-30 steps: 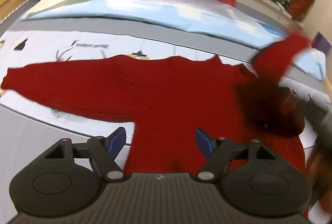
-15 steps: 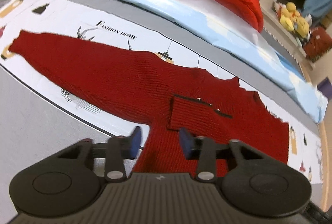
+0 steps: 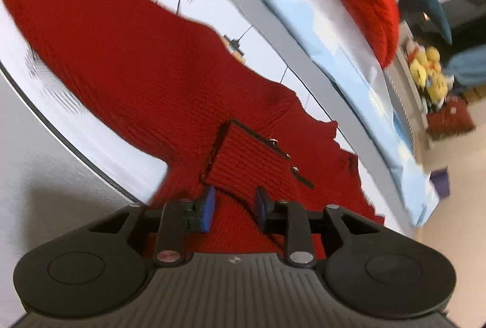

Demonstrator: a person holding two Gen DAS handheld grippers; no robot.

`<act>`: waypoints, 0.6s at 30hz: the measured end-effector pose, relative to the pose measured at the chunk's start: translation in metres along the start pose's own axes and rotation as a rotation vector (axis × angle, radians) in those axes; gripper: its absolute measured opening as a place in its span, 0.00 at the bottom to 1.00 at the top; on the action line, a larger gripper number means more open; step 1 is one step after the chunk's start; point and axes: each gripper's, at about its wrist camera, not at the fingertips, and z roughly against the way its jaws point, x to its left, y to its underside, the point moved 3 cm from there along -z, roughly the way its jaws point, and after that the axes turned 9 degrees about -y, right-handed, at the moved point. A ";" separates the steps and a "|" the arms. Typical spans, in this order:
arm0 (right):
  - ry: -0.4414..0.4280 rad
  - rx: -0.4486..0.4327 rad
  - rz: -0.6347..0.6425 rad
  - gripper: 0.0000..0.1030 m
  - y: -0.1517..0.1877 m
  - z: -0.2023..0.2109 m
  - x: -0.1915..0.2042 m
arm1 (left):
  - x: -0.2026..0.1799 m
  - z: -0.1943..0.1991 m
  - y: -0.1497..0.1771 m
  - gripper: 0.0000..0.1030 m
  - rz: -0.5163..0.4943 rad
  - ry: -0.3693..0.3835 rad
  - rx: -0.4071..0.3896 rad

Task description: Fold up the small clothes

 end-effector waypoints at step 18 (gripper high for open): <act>-0.086 -0.113 -0.349 0.13 -0.030 0.000 -0.041 | -0.037 -0.011 -0.017 0.08 -0.038 0.087 -0.171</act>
